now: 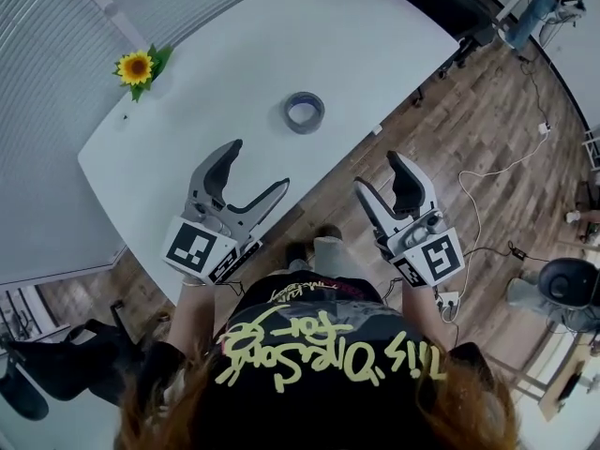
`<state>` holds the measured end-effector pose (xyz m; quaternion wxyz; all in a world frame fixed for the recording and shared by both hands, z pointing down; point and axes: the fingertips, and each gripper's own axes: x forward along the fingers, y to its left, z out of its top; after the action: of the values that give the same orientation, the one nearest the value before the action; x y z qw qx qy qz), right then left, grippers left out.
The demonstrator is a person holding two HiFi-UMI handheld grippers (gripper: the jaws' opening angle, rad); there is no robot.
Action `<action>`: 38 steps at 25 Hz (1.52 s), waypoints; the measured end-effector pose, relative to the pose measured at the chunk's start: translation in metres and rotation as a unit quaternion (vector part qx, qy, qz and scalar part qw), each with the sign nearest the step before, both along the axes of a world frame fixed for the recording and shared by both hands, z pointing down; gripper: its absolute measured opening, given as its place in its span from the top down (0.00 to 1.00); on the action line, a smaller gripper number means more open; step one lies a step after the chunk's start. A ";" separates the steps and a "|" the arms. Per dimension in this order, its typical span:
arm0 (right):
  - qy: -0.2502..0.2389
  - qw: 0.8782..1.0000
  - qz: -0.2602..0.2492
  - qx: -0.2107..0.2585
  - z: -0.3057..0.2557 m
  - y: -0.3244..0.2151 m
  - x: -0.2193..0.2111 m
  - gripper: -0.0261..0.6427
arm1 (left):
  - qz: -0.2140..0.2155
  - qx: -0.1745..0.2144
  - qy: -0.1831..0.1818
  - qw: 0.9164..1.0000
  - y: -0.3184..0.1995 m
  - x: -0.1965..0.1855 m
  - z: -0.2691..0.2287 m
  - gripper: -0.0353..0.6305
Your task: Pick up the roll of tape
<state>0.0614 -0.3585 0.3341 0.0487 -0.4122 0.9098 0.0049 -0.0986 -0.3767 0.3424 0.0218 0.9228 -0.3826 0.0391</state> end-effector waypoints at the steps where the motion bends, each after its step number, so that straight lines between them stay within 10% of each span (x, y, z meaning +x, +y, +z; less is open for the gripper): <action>1: 0.000 1.000 -0.006 0.002 -0.001 -0.001 0.001 0.58 | -0.002 0.001 0.000 1.000 -0.001 0.001 0.000 0.38; 17: 0.090 0.982 -0.167 -0.014 0.030 -0.059 -0.019 0.58 | -0.036 -0.022 -0.037 0.998 -0.042 0.018 0.034 0.38; 24: 0.177 0.959 -0.216 -0.046 0.085 -0.093 -0.025 0.56 | -0.037 -0.070 -0.016 0.997 -0.071 0.019 0.068 0.37; 38: 0.280 0.911 -0.294 -0.076 0.172 -0.144 -0.050 0.49 | -0.019 -0.125 -0.109 0.986 -0.111 0.032 0.140 0.32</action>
<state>0.0116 -0.5021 0.5062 -0.2404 -0.1103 0.9637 0.0362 -0.0667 -0.4876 0.4826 0.0964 0.8955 -0.3926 0.1864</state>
